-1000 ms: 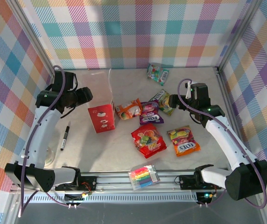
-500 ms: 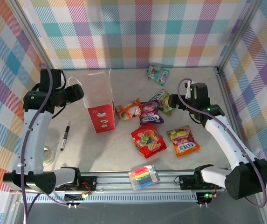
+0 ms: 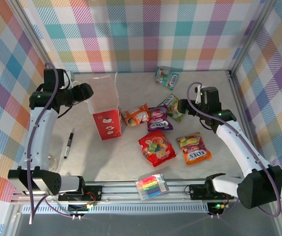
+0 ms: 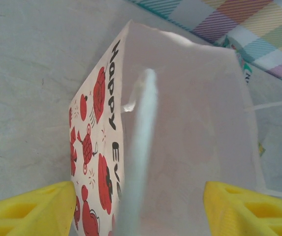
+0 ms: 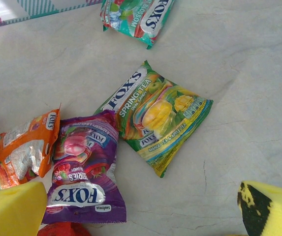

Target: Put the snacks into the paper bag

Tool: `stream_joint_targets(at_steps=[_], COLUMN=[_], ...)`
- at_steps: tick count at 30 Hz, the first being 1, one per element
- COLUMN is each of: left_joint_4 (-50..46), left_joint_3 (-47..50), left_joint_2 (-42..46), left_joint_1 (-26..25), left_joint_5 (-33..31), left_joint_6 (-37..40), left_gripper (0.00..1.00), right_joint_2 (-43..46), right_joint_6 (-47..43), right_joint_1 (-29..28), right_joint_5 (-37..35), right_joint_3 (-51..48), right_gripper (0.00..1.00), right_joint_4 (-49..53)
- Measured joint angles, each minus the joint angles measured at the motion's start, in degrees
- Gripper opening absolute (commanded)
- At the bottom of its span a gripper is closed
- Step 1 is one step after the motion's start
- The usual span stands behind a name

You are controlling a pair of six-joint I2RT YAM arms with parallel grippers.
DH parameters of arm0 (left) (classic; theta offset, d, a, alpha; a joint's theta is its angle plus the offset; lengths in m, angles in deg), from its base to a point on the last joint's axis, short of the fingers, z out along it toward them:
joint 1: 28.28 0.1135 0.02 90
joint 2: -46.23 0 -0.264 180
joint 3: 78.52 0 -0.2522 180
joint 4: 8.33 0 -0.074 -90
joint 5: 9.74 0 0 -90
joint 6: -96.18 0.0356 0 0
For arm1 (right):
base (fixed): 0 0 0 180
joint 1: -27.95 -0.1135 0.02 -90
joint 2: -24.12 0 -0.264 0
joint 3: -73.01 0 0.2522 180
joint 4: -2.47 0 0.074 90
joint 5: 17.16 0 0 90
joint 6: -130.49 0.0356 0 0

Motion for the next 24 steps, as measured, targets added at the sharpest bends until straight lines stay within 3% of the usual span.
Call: stream_joint_targets(at_steps=[11, 15, 24], left_joint_4=[-0.61, -0.13, 2.29], left_joint_3=[5.51, 7.43, 8.50], left_joint_2=[2.10, 2.23, 2.23], left_joint_1=[0.04, 0.04, 0.04], left_joint_5=[-0.39, 0.26, 0.22], left_joint_6=[1.44, 1.20, -0.66], left_gripper=[0.65, 0.57, 0.27], right_joint_2=[-1.42, -1.77, -1.79], right_joint_6=[0.31, 0.48, 0.50], right_joint_1=[-0.07, -0.24, -0.28], right_joint_5=[0.98, 1.14, 1.11], right_joint_3=[0.92, 1.22, 1.22], right_gripper=[0.99, 0.99, 0.99], right_joint_4=[0.24, 0.24, 0.22])
